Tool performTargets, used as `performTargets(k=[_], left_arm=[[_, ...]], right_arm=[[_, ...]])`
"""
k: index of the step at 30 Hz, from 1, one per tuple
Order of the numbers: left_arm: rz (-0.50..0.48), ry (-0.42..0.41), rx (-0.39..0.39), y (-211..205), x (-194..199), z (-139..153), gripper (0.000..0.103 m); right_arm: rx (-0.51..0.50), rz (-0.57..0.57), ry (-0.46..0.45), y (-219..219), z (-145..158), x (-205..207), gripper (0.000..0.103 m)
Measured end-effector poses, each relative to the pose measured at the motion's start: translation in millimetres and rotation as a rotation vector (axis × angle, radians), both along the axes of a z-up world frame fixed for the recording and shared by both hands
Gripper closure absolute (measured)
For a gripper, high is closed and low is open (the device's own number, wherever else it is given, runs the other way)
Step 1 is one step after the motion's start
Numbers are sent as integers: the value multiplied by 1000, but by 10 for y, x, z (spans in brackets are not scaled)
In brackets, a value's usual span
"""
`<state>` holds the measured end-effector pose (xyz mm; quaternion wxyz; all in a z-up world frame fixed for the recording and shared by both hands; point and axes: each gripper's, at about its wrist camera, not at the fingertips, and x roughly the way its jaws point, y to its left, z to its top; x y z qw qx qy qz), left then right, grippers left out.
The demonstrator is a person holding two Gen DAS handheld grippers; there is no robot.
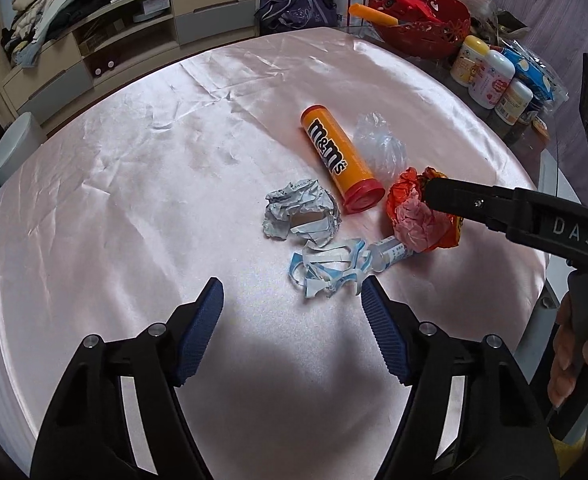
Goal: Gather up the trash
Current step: 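Grasp the blue paper scraps with the left tool while the right tool grasps the snack wrapper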
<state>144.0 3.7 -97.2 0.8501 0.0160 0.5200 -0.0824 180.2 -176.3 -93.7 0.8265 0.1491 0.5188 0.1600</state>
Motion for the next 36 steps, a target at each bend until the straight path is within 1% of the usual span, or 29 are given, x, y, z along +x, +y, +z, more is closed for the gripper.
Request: performTargets(k=[1, 3, 6, 8, 9, 11, 15, 16, 23, 30, 36], left_arm=[[-5, 5, 0, -20, 14, -23, 36], [-14, 16, 2, -48, 35, -71, 37], [-24, 40, -1, -73, 70, -144, 50], [-34, 53, -14, -76, 91, -173, 62], [-39, 56, -19, -83, 96, -181, 65], [-52, 61, -23, -108, 98, -190, 79], [-73, 58, -26, -153, 67, -169, 89], [-76, 55, -28, -166, 62, -153, 94], [-95, -3, -35, -232, -117, 85, 97], [-151, -86, -55, -443, -643, 398, 97], [-199, -112, -71, -711, -1093, 455, 97]], right_arm=[[0, 5, 5, 26, -17, 12, 34], [-8, 13, 12, 67, -49, 33, 41], [-8, 26, 24, 83, -95, 39, 62], [-19, 29, 14, 69, -68, 30, 63], [-30, 30, 6, 63, -46, 17, 64], [-29, 30, -4, 30, -10, -8, 65], [-43, 20, -27, -42, 85, -81, 65], [-46, 17, -33, -62, 111, -111, 65], [-42, -34, -66, -352, 290, -412, 65], [-56, -92, -92, -641, 470, -782, 65], [-82, -141, -111, -885, 578, -1166, 65]])
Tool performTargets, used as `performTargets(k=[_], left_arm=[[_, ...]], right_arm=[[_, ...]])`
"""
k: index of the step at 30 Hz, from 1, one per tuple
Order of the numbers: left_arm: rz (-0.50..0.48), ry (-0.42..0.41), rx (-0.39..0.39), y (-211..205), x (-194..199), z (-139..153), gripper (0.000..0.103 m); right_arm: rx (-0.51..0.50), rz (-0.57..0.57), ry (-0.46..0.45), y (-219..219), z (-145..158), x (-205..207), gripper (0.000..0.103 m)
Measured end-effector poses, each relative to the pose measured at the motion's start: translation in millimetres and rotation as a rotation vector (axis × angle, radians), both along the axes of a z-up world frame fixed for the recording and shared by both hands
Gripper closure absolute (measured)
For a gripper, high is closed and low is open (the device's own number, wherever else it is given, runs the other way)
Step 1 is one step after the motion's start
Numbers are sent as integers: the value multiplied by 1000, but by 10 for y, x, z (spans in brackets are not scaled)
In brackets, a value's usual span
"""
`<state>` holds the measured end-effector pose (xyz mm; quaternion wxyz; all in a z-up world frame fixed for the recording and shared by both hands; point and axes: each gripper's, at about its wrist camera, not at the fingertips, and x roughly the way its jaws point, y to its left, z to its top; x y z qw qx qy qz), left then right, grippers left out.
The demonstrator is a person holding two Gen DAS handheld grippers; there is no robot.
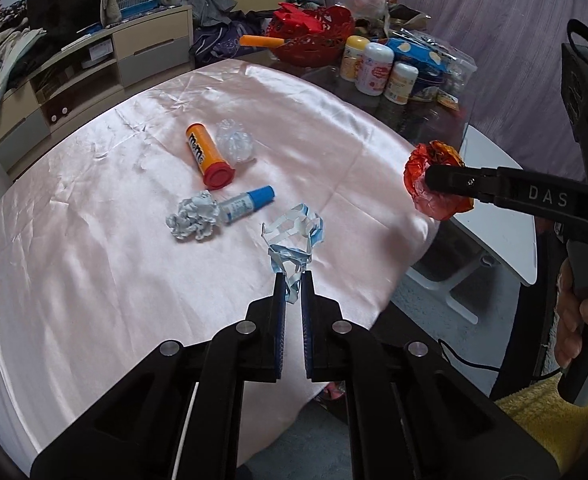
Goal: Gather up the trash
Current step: 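Grasp the blue paper scraps with the left tool while the right tool grasps the snack wrapper, then carry scraps and snack wrapper over the black bin while both tools release them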
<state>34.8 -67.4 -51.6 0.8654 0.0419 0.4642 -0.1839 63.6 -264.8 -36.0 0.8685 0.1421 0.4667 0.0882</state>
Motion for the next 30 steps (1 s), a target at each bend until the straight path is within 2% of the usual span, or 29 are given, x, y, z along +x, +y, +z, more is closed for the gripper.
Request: performTargets(k=[7, 15, 24, 30], left_arm=[[-44, 31, -19, -246, -373, -141, 97], [-95, 125, -37, -529, -627, -542, 97], [-116, 233, 5, -646, -670, -1057, 97], [-116, 292, 6, -671, -648, -1304, 97]], right_arm=[[-5, -65, 27, -278, -139, -398, 65], [-6, -103, 95, -429, -519, -693, 65], [-25, -96, 197, -424, -1089, -935, 65], [-42, -73, 253, -362, -1322, -943, 65]])
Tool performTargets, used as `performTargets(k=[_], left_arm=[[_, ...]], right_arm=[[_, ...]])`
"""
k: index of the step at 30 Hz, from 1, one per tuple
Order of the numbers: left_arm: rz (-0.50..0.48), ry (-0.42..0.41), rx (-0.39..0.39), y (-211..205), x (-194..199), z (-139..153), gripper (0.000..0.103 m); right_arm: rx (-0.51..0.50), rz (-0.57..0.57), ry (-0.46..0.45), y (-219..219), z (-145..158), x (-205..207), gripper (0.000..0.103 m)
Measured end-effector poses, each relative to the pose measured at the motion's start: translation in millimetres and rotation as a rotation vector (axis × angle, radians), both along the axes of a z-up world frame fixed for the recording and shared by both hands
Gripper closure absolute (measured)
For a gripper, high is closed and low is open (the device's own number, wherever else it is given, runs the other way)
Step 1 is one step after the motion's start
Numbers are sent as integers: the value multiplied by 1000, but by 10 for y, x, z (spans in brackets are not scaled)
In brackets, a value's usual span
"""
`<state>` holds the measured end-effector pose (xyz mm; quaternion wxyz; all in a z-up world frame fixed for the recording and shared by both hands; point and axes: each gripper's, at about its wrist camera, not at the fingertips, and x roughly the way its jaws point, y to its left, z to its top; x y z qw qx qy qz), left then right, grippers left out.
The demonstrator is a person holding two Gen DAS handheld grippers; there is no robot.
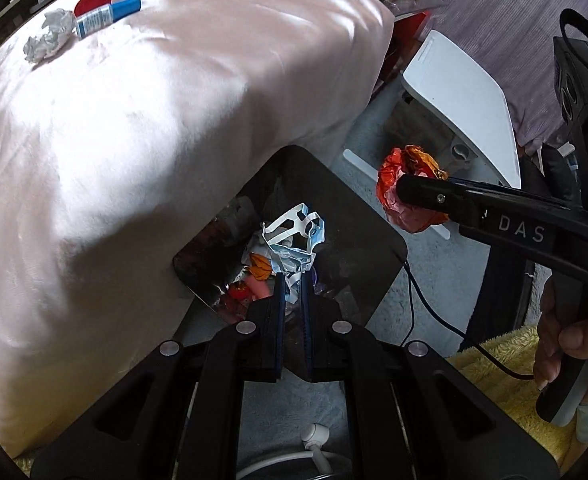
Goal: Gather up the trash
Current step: 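Carry scraps and snack wrapper over the black bin while both tools release them, then grasp the crumpled foil with the left tool while the right tool grasps the clear plastic bag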
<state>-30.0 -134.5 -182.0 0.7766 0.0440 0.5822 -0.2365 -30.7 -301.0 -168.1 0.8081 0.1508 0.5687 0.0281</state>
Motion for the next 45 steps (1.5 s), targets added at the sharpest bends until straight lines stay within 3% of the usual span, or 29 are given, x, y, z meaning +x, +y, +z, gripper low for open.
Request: performTargets(k=[7, 13, 15, 18, 20, 23, 25, 27, 29, 33, 38, 45], left_arm=[[3, 37, 3, -27, 8, -154, 97], [16, 39, 4, -10, 64, -117, 88], [20, 42, 1, 0, 73, -115, 87], [27, 34, 5, 26, 84, -86, 83], [33, 19, 6, 39, 74, -53, 74], [38, -17, -7, 84, 62, 79, 60], [46, -61, -13, 161, 59, 248, 49], [65, -116, -9, 258, 61, 432, 36], [94, -158, -13, 377, 83, 600, 27], [155, -170, -30, 641, 169, 808, 23], [202, -208, 22, 962, 299, 987, 22], [272, -230, 54, 1329, 696, 1189, 22]], right_arm=[[26, 14, 23, 46, -66, 27, 63], [50, 0, 19, 27, -50, 64, 61], [54, 2, 21, 28, -58, 76, 53], [59, -5, 17, 20, -45, 86, 52], [61, -17, 8, -5, -21, 81, 50], [67, -44, -9, -71, 23, 80, 40], [75, -59, -19, -114, 48, 92, 35], [90, -71, -25, -146, 74, 116, 20], [110, -76, -26, -151, 104, 145, 18], [110, -49, -77, -62, 335, 201, 17], [89, 1, -190, 90, 817, 362, 16], [40, 85, -221, 444, 1086, 843, 16]])
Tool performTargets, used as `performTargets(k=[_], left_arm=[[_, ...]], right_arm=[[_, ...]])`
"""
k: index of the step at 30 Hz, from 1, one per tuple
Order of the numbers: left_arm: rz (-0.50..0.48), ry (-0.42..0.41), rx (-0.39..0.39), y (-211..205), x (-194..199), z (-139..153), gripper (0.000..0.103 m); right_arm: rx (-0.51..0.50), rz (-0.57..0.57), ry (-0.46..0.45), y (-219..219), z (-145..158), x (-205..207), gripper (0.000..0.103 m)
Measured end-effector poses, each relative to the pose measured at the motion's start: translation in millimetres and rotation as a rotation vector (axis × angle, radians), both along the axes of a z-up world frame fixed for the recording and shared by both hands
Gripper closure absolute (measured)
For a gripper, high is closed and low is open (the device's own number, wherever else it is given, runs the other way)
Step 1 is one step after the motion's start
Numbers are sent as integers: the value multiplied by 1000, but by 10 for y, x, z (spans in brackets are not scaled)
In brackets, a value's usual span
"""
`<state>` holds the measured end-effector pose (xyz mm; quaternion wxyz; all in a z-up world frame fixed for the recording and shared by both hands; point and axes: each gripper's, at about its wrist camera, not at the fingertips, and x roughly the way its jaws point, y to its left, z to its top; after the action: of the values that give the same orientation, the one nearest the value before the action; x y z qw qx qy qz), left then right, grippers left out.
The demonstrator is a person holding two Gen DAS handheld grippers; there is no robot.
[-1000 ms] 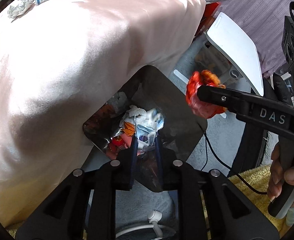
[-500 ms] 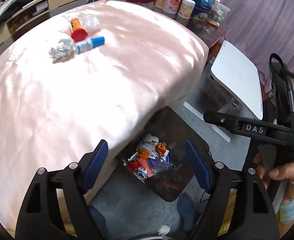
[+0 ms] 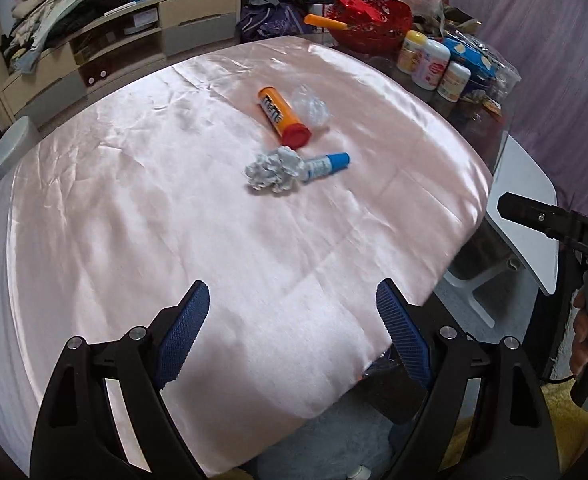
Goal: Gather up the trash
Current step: 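Grasp the crumpled foil with the left tool while the right tool grasps the clear plastic bag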
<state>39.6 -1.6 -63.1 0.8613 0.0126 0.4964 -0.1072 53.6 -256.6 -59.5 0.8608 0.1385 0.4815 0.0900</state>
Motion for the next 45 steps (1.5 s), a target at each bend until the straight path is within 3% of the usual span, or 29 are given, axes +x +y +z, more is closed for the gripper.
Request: performTargets(k=[9, 14, 21, 24, 25, 26, 29, 32, 37, 39, 42, 45], left_arm=[[52, -18, -16, 92, 709, 108, 22], [49, 5, -38, 44, 993, -47, 23], [33, 53, -10, -19, 1289, -297, 29], [27, 75, -9, -17, 1369, -406, 38], [23, 86, -16, -14, 1391, -437, 47], [18, 96, -18, -14, 1409, -463, 58], [-3, 98, -17, -22, 1411, -496, 67], [-15, 89, -11, -17, 1396, -483, 76], [-11, 89, -20, 49, 1430, -473, 80], [-14, 89, -25, 59, 1446, -476, 80], [-19, 90, -33, 79, 1469, -485, 81], [-22, 89, -36, 76, 1489, -491, 82]], right_arm=[[-5, 33, -10, 331, 61, 765, 16], [32, 38, 1, 419, 32, 1146, 16], [33, 70, 7, 562, -61, 1453, 21], [44, 84, 8, 633, -118, 1544, 24], [55, 90, 12, 658, -146, 1575, 24], [63, 96, 16, 685, -162, 1607, 27], [79, 124, 29, 789, -228, 1692, 35], [81, 147, 36, 913, -278, 1779, 37], [79, 164, 79, 1046, -445, 1894, 51], [67, 174, 92, 1083, -498, 1908, 64], [36, 185, 90, 1128, -536, 1879, 75], [15, 193, 88, 1104, -506, 1819, 77]])
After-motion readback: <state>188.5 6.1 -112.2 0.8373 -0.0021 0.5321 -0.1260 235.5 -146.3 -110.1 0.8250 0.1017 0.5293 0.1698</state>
